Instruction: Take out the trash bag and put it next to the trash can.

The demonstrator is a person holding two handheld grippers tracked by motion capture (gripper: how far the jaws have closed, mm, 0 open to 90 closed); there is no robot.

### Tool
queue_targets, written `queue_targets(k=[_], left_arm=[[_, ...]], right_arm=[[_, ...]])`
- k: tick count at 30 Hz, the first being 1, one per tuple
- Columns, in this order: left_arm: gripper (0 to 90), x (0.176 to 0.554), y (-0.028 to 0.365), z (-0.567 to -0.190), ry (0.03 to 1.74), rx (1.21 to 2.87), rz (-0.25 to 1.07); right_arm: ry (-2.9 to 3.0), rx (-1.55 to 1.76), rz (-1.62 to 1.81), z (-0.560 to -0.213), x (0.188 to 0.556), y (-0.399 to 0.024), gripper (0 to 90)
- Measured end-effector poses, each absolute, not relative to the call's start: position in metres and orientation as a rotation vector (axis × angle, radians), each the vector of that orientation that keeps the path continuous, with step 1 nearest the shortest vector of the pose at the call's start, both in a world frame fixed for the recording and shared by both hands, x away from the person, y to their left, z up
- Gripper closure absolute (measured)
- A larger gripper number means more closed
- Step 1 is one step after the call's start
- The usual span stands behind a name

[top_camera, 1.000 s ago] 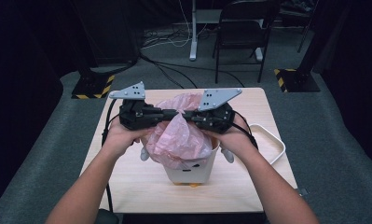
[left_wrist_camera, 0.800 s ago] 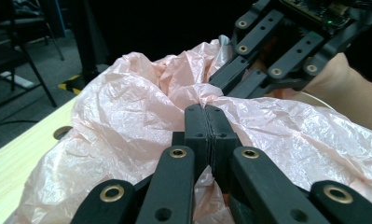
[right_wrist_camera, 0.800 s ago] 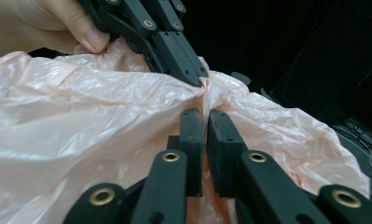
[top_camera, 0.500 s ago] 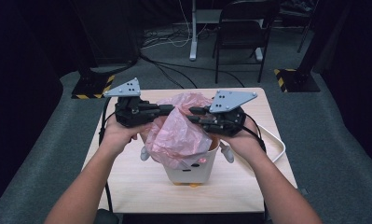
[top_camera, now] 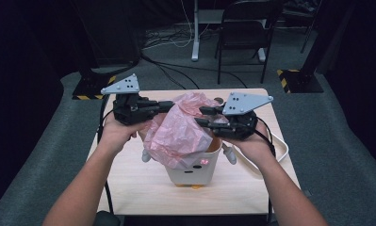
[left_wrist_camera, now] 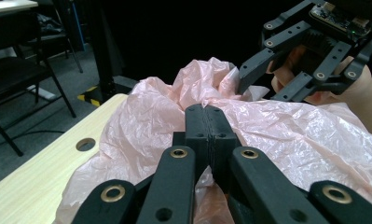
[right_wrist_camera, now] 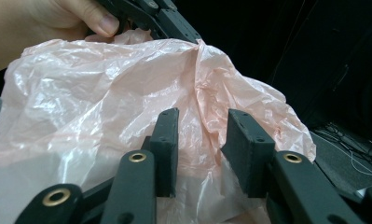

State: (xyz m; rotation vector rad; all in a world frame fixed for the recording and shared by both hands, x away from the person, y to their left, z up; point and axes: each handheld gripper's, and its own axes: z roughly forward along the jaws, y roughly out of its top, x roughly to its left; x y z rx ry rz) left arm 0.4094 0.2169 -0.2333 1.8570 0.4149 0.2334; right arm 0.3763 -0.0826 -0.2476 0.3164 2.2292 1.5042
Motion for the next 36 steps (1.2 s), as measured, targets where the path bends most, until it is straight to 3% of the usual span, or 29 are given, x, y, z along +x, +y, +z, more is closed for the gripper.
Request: queue_targets(k=[36], left_arm=[[89.8,0.403,0.262,-0.200,0.478,1.771,0.356]], right_arm=[[2.237,0.356,1.531,-0.251,0.366,-0.097,48.2]])
